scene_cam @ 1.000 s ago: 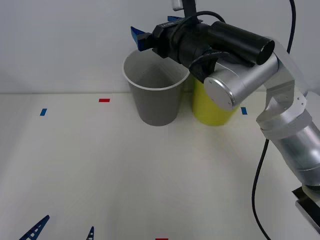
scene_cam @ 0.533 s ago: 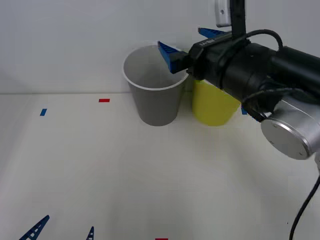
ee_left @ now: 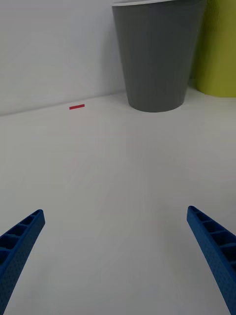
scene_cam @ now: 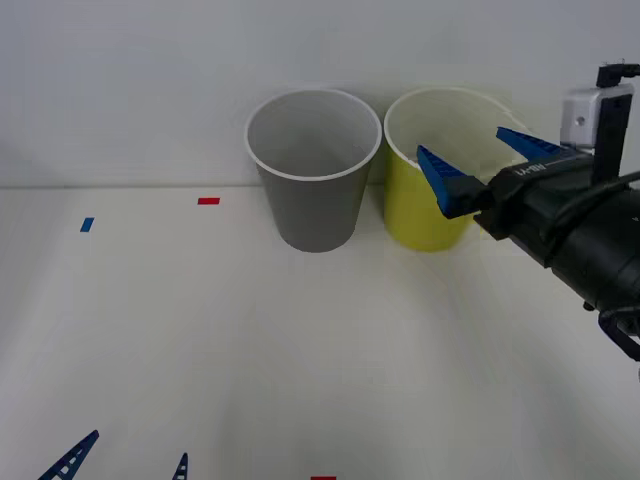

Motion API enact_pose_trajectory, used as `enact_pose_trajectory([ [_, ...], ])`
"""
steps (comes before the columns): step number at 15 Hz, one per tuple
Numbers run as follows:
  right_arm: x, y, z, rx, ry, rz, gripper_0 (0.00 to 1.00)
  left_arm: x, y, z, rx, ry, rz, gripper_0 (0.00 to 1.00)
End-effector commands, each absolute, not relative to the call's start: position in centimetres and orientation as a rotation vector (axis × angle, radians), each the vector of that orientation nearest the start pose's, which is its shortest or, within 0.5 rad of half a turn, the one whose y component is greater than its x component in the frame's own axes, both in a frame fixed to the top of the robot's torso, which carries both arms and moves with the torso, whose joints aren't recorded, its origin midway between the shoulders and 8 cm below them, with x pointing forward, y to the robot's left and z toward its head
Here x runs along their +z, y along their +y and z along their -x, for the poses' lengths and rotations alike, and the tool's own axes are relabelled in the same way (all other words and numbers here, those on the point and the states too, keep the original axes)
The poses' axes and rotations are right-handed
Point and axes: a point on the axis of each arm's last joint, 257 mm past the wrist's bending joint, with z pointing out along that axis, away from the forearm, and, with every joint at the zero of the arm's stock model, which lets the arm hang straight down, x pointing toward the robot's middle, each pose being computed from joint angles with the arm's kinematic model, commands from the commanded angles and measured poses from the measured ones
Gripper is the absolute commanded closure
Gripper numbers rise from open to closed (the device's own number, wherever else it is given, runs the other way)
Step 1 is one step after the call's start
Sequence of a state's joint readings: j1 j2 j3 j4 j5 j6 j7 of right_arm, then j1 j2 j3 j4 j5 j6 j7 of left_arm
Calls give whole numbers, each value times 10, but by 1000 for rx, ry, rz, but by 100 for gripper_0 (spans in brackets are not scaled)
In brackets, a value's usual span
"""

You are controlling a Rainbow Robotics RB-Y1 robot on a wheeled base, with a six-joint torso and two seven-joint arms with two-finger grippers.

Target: Put cans in the gray bin and PET bottles in the light green bin.

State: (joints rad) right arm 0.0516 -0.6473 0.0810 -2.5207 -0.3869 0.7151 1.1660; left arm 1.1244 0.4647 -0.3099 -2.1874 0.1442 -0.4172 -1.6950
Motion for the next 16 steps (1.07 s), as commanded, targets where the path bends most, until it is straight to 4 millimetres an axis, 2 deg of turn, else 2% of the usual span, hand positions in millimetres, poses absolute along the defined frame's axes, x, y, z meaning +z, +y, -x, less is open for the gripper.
enact_pose_trajectory([
  [1,-44,-200,-425,288,1609,207,0,-255,223,-211,-33,1714,-233,0],
  [5,-66,-225,-419,225,1632,111,0,-255,223,-211,-33,1714,-233,0],
  [12,-88,-244,-408,206,1636,26,0,-255,223,-211,-33,1714,-233,0],
  [13,-93,-248,-411,184,1613,27,0,-255,223,-211,-33,1714,-233,0],
  [16,-128,-269,-423,94,1533,34,0,-255,223,-211,-33,1714,-233,0],
])
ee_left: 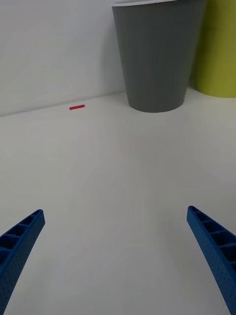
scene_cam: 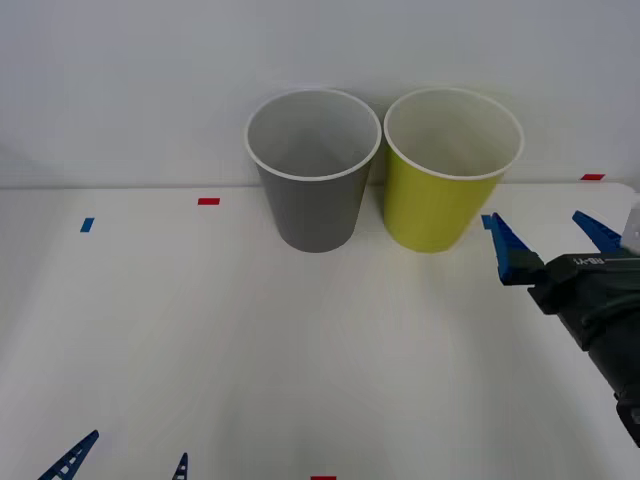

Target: Put cans in the gray bin and PET bottles in the light green bin.

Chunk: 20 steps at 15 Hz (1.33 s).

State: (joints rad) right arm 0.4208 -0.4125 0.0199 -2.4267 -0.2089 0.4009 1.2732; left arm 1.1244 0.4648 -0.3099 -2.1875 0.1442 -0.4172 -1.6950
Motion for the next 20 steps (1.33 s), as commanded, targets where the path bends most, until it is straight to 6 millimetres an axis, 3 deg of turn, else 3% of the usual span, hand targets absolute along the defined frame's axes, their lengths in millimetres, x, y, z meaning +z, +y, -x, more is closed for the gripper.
enact_pose_trajectory([
  [1,-135,-272,-421,70,1524,40,0,-255,223,-211,-33,1714,-233,0],
  [4,-164,-286,-400,-6,1501,53,0,-255,223,-211,-33,1714,-233,0],
  [8,-198,-298,-337,-35,1521,67,0,-255,223,-211,-33,1714,-233,0],
  [11,-219,-305,-306,-49,1515,82,0,-255,223,-211,-33,1714,-233,0],
  [16,-238,-305,-255,-37,1553,84,0,-255,223,-211,-33,1714,-233,0],
  [20,-245,-302,-242,-19,1577,63,0,-255,223,-211,-33,1714,-233,0],
])
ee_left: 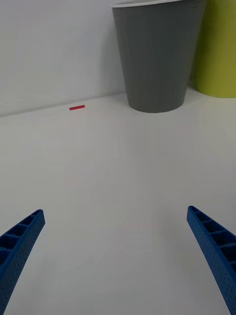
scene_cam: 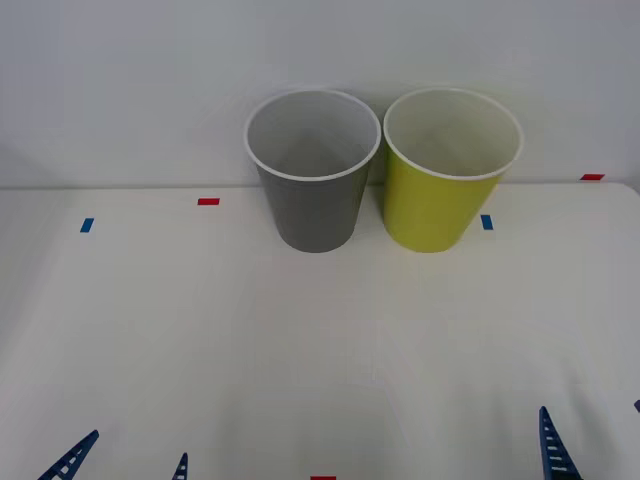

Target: Put cans in the gray bin and PET bottles in the light green bin.

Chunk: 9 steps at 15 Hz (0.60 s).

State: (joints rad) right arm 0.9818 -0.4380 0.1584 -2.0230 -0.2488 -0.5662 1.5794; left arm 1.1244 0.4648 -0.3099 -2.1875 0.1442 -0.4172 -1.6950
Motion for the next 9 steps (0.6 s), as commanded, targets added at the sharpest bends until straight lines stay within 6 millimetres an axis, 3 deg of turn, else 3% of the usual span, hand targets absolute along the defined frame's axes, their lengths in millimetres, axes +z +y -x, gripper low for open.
enact_pose_trajectory([
  [1,-245,-302,-242,-17,1578,57,0,-255,223,-211,-33,1714,-233,0],
  [9,-245,-302,-242,-17,1578,57,0,-255,223,-211,-33,1714,-233,0],
])
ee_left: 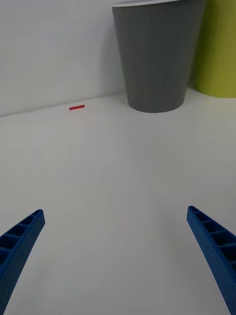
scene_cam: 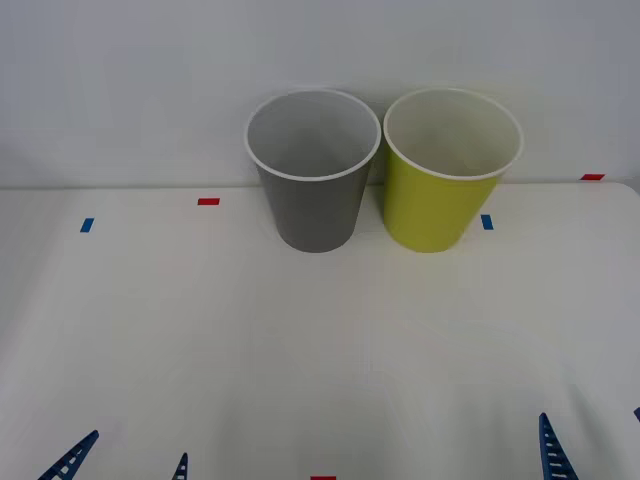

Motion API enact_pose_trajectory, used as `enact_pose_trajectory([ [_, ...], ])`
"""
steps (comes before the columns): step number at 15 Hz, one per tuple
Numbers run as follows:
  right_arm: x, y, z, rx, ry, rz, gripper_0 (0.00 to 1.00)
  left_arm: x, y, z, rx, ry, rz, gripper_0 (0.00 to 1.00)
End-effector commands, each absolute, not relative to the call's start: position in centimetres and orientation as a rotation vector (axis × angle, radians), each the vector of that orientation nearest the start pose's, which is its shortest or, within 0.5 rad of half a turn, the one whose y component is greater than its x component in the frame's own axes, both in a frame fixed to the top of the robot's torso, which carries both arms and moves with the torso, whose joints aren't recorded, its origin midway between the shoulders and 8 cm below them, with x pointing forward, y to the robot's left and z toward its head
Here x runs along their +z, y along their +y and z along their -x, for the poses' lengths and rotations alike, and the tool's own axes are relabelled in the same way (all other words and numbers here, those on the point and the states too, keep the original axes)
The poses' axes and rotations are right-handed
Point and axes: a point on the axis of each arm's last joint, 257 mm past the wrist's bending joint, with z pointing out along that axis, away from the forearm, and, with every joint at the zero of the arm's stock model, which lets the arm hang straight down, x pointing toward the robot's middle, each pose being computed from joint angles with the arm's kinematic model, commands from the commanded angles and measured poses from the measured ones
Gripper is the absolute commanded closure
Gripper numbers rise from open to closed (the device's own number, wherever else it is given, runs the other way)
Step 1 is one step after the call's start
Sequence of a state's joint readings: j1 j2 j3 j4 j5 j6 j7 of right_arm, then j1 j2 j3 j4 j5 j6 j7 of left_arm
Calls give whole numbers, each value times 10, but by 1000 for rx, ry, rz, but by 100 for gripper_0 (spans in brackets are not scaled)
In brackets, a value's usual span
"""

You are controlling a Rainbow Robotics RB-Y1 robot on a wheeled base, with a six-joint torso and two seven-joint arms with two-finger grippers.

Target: Put cans in the gray bin and PET bottles in the light green bin.

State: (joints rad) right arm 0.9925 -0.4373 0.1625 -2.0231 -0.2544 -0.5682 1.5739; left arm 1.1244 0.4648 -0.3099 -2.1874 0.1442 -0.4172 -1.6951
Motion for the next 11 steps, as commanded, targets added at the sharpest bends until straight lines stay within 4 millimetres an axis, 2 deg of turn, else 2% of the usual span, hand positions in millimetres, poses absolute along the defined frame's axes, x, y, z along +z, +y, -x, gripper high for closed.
enact_pose_trajectory([
  [1,-245,-302,-242,-17,1578,57,0,-255,223,-211,-33,1714,-233,0],
  [11,-245,-302,-242,-17,1578,57,0,-255,223,-211,-33,1714,-233,0],
])
